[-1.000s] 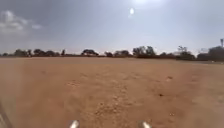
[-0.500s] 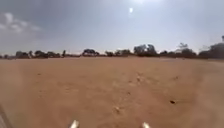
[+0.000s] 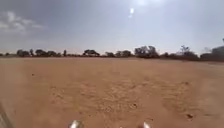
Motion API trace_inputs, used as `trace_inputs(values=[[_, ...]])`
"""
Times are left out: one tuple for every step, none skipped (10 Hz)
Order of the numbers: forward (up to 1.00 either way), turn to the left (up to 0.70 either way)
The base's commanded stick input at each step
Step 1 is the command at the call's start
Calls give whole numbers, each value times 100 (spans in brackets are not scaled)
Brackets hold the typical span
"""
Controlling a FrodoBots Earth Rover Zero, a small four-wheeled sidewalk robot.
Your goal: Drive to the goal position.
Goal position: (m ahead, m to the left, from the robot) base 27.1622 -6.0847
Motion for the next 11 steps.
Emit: trace_inputs(values=[[70, 0], [70, 0], [70, 0], [70, 0], [70, 0], [70, 0], [70, 0], [70, 0], [70, 0], [70, 0], [70, 0]])
